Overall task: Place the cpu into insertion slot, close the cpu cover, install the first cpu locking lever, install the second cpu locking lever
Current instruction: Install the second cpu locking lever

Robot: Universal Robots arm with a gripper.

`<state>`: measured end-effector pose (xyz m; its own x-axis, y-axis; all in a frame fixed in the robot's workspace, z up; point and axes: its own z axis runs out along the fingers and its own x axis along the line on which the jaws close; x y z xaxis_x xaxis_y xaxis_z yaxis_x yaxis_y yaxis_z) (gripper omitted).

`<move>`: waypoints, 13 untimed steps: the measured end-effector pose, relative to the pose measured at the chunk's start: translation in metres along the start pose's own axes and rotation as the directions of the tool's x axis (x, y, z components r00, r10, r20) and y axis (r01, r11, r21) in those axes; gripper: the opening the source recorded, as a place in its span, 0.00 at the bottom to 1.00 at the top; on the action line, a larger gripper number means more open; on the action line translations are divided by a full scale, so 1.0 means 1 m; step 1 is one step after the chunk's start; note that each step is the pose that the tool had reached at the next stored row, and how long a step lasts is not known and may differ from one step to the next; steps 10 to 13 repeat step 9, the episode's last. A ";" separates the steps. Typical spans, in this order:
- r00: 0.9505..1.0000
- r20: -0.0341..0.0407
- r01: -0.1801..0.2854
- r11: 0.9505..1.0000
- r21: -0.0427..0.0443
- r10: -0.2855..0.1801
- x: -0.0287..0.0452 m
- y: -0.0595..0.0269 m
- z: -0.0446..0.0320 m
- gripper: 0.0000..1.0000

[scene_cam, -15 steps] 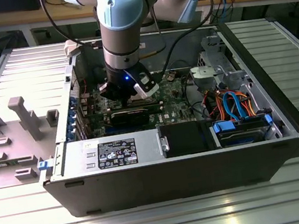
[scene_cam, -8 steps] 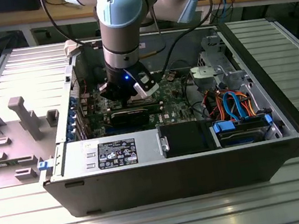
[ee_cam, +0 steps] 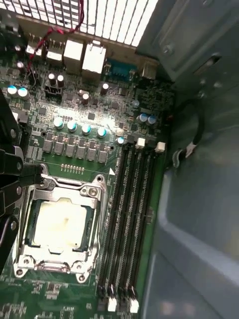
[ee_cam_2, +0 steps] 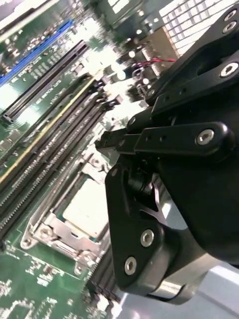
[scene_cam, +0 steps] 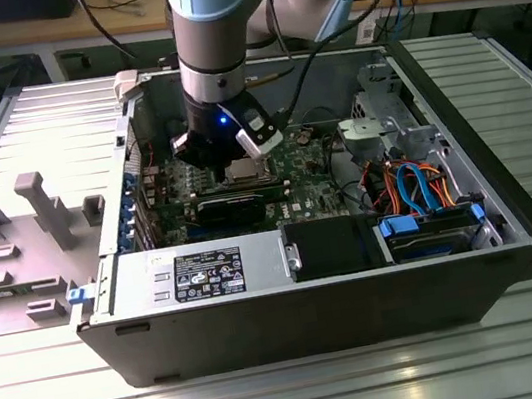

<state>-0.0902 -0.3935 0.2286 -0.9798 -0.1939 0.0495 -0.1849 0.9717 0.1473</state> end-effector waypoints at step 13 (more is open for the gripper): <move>1.000 0.000 0.000 1.000 0.001 0.000 0.0003 0.0011 -0.0053 0.11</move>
